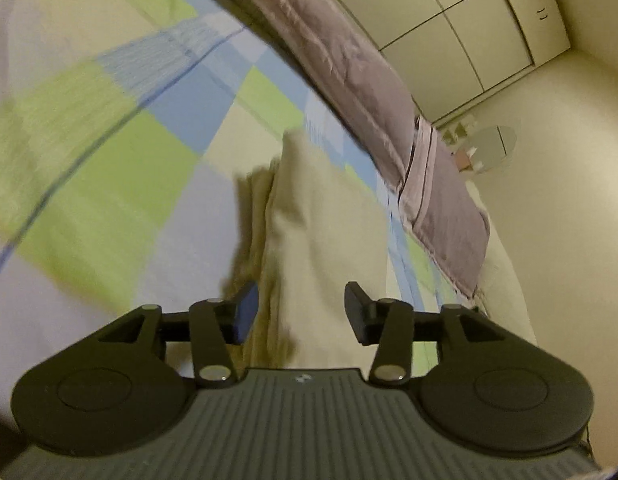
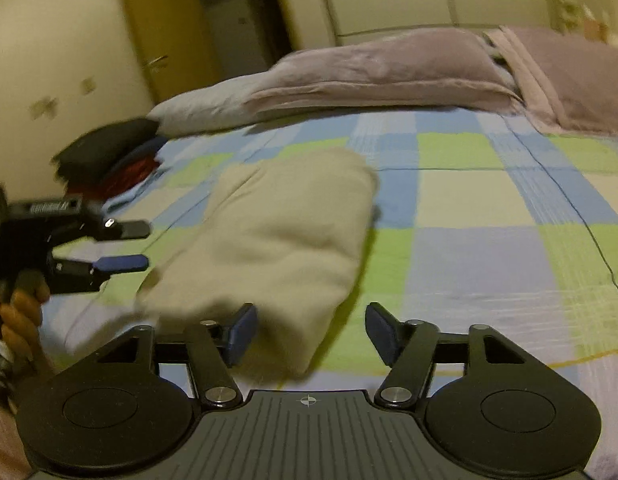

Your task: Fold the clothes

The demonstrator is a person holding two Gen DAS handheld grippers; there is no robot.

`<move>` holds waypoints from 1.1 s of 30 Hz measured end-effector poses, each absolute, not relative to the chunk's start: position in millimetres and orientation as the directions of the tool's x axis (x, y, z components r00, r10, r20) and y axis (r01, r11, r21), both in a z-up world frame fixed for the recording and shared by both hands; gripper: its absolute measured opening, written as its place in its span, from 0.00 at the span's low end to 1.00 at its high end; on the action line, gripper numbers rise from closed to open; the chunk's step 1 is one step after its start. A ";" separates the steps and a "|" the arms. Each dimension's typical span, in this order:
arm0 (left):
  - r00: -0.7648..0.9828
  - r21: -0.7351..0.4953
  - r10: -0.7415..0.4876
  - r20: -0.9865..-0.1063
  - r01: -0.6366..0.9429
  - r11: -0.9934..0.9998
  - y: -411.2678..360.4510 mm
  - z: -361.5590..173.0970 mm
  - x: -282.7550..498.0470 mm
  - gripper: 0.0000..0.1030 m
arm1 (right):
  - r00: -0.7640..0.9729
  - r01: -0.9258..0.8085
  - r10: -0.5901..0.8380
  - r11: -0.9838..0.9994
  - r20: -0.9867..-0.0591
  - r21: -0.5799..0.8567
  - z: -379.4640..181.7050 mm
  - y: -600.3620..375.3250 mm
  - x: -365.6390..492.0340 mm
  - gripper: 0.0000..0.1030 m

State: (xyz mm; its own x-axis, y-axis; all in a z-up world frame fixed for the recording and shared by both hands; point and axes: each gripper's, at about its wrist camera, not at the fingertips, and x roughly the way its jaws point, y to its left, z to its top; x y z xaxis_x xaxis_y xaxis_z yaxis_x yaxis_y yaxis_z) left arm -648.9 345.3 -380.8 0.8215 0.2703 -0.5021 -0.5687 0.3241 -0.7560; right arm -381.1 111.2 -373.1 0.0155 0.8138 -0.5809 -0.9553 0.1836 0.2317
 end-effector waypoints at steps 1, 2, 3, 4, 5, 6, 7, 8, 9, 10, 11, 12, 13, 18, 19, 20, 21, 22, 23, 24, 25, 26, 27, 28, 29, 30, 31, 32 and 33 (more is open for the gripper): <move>0.817 -0.760 0.266 -0.511 -0.574 0.304 341.5 -385.8 -650.2 0.41 | 0.016 -0.964 0.812 0.168 -0.584 0.207 -375.2 110.5 -389.1 0.62; 0.813 -0.764 0.262 -0.520 -0.580 0.283 337.6 -391.1 -651.2 0.39 | 0.037 -0.970 0.802 0.173 -0.597 0.173 -378.4 116.5 -396.2 0.62; 0.805 -0.755 0.268 -0.529 -0.591 0.284 336.8 -392.9 -648.1 0.35 | 0.058 -0.974 0.792 0.178 -0.607 0.139 -381.7 122.6 -403.1 0.62; 0.797 -0.745 0.275 -0.538 -0.602 0.288 336.3 -394.4 -644.5 0.30 | 0.082 -0.978 0.788 0.183 -0.610 0.104 -386.4 129.4 -408.4 0.62; 0.788 -0.734 0.283 -0.546 -0.613 0.291 335.9 -395.9 -640.9 0.15 | 0.106 -0.981 0.787 0.184 -0.608 0.067 -390.3 136.2 -413.8 0.61; 0.779 -0.717 0.295 -0.554 -0.626 0.308 336.4 -396.1 -636.8 0.04 | 0.110 -0.985 0.791 0.167 -0.602 0.039 -393.3 140.4 -418.6 0.60; 0.768 -0.698 0.306 -0.562 -0.639 0.323 337.2 -395.8 -633.0 0.04 | 0.116 -0.988 0.795 0.152 -0.596 0.010 -396.1 144.1 -423.0 0.50; 0.761 -0.683 0.312 -0.569 -0.648 0.337 336.7 -396.5 -631.8 0.04 | 0.140 -0.988 0.800 0.155 -0.584 -0.024 -397.0 144.9 -425.5 0.31; 0.758 -0.674 0.315 -0.571 -0.652 0.348 336.8 -397.5 -630.2 0.03 | 0.163 -0.986 0.804 0.158 -0.571 -0.059 -397.9 145.7 -428.0 0.22; 0.751 -0.660 0.319 -0.578 -0.660 0.360 336.2 -398.7 -629.6 0.03 | 0.185 -0.982 0.807 0.164 -0.560 -0.089 -398.8 145.9 -429.5 0.08; 0.748 -0.653 0.315 -0.584 -0.663 0.366 335.2 -401.2 -630.1 0.04 | 0.208 -0.977 0.798 0.192 -0.565 -0.089 -400.4 142.2 -423.8 0.08; 0.746 -0.647 0.311 -0.589 -0.666 0.372 334.1 -403.9 -630.6 0.04 | 0.230 -0.972 0.789 0.219 -0.570 -0.088 -401.9 138.5 -418.2 0.08; 0.745 -0.650 0.304 -0.594 -0.667 0.365 333.6 -409.2 -631.0 0.04 | 0.248 -0.966 0.777 0.245 -0.579 -0.085 -404.1 134.8 -412.4 0.08; 0.745 -0.679 0.319 -0.586 -0.666 0.307 331.2 -410.7 -637.5 0.11 | 0.220 -0.973 0.733 0.215 -0.643 -0.089 -419.8 130.9 -411.8 0.08; 0.736 -0.679 0.333 -0.589 -0.674 0.290 329.3 -406.7 -642.6 0.15 | 0.209 -0.975 0.733 0.207 -0.647 -0.081 -416.3 131.0 -412.0 0.08; 0.727 -0.678 0.349 -0.592 -0.683 0.271 327.2 -402.7 -648.1 0.29 | 0.189 -0.978 0.731 0.203 -0.655 -0.056 -412.0 129.2 -409.8 0.08; 0.720 -0.687 0.365 -0.590 -0.685 0.241 324.2 -399.6 -656.4 0.37 | 0.169 -0.979 0.730 0.200 -0.662 -0.031 -407.8 127.1 -407.5 0.09; 0.733 -0.721 0.373 -0.569 -0.663 0.202 319.5 -398.5 -667.4 0.39 | 0.151 -0.980 0.736 0.198 -0.660 -0.004 -403.6 122.1 -404.9 0.17; 0.754 -0.758 0.365 -0.546 -0.630 0.169 315.3 -399.5 -675.8 0.41 | 0.132 -0.978 0.743 0.205 -0.656 0.035 -400.1 115.1 -401.3 0.34; 0.775 -0.791 0.351 -0.526 -0.597 0.135 310.0 -401.7 -681.5 0.43 | 0.119 -0.970 0.751 0.226 -0.649 0.083 -397.7 107.6 -395.5 0.46; 0.793 -0.818 0.334 -0.509 -0.566 0.097 303.8 -405.6 -684.9 0.45 | 0.107 -0.960 0.760 0.247 -0.641 0.132 -395.3 100.1 -389.8 0.58; 0.806 -0.837 0.320 -0.499 -0.543 0.063 298.0 -410.4 -684.8 0.47 | 0.096 -0.947 0.767 0.266 -0.634 0.179 -393.2 93.0 -384.3 0.58; 0.815 -0.850 0.310 -0.490 -0.526 0.041 293.5 -414.8 -682.2 0.47 | 0.087 -0.933 0.766 0.286 -0.637 0.216 -393.8 89.0 -380.0 0.58; 0.809 -0.848 0.320 -0.492 -0.529 0.034 290.7 -418.0 -676.6 0.46 | 0.079 -0.918 0.765 0.306 -0.639 0.253 -394.3 85.0 -375.7 0.58; 0.802 -0.844 0.332 -0.497 -0.535 0.029 288.0 -420.9 -670.8 0.45 | 0.071 -0.901 0.765 0.325 -0.641 0.288 -394.8 81.3 -371.6 0.58; 0.795 -0.841 0.343 -0.501 -0.540 0.024 285.3 -423.9 -665.0 0.45 | 0.070 -0.889 0.764 0.339 -0.641 0.307 -395.0 79.7 -368.7 0.58; 0.789 -0.838 0.350 -0.505 -0.546 0.023 284.8 -426.5 -657.8 0.45 | 0.070 -0.877 0.763 0.353 -0.642 0.325 -394.9 78.0 -365.9 0.58; 0.783 -0.834 0.351 -0.513 -0.552 0.015 284.9 -428.8 -651.9 0.44 | 0.067 -0.871 0.764 0.359 -0.642 0.336 -392.8 76.2 -363.3 0.58; 0.777 -0.829 0.355 -0.521 -0.560 0.009 284.8 -430.2 -646.2 0.42 | 0.063 -0.866 0.768 0.359 -0.638 0.347 -390.7 74.3 -361.5 0.58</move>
State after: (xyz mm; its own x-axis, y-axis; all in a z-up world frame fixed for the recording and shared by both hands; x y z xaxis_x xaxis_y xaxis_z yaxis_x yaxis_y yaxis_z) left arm -646.2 284.8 -430.2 0.7765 0.3551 -0.5205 -0.5596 0.0089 -0.8287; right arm -361.5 74.3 -390.7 0.0628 0.7677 -0.6378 -0.8663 0.3592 0.3470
